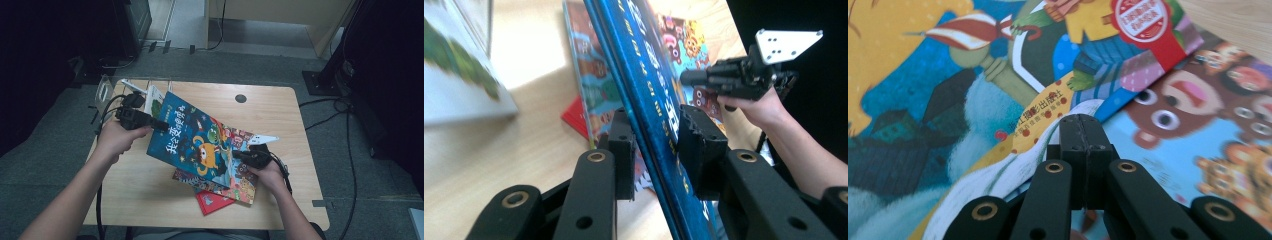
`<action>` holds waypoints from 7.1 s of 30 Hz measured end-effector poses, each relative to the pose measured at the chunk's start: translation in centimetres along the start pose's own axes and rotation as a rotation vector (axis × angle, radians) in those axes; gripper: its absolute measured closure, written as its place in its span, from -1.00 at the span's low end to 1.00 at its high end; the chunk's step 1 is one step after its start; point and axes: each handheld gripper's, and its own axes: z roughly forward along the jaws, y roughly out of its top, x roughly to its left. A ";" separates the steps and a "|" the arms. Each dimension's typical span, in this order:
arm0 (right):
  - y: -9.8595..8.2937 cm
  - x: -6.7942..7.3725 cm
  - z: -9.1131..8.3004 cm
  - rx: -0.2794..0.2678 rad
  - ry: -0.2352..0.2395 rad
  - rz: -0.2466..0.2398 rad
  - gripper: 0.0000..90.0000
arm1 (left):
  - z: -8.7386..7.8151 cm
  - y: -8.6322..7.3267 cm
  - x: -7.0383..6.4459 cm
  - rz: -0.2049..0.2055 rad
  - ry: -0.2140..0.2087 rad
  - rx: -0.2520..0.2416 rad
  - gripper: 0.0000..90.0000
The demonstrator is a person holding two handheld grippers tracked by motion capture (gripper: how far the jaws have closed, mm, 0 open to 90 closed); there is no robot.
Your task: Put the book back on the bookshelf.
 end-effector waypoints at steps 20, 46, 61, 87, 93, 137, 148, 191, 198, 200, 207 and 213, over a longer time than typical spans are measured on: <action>1.0 2.0 1.6 0.026 -0.024 -0.109 1.00 | -0.4 5.9 -3.5 -0.022 0.069 0.139 0.71; 1.1 1.1 0.7 0.045 -0.048 -0.122 0.40 | -4.7 4.6 -3.9 0.029 0.067 0.196 0.86; 1.6 0.6 1.1 0.036 -0.083 -0.120 0.26 | -11.7 0.0 -1.7 -0.059 0.061 0.066 0.86; 2.2 0.1 2.2 0.026 -0.096 -0.145 0.14 | -19.9 -9.2 3.5 -0.240 0.117 -0.081 0.86; 2.2 0.2 2.3 0.028 -0.104 -0.175 0.14 | -21.7 -10.3 5.0 -0.285 0.134 -0.113 0.85; 1.0 0.8 1.5 -0.007 -0.099 -0.161 0.14 | -22.5 0.9 12.8 -0.418 0.367 -0.222 0.85; 0.5 1.4 1.2 -0.012 -0.115 -0.178 0.14 | -20.8 3.8 14.4 -0.408 0.369 -0.228 0.84; 0.1 1.0 0.0 0.000 -0.107 -0.109 0.22 | -25.6 1.1 13.0 -0.360 0.366 -0.276 0.23; 0.4 0.4 -0.4 -0.016 -0.103 -0.096 0.23 | -26.1 -0.3 9.8 -0.294 0.340 -0.290 0.22; 0.7 0.2 -0.4 0.005 -0.112 -0.097 0.23 | -25.5 -0.4 9.2 -0.278 0.325 -0.289 0.21; 1.2 -0.7 -0.4 -0.005 -0.106 -0.079 0.22 | -21.2 -0.7 7.0 -0.198 0.272 -0.242 0.18; 1.4 -1.0 -0.3 -0.010 -0.105 -0.078 0.23 | -17.0 -1.1 5.4 -0.153 0.210 -0.227 0.13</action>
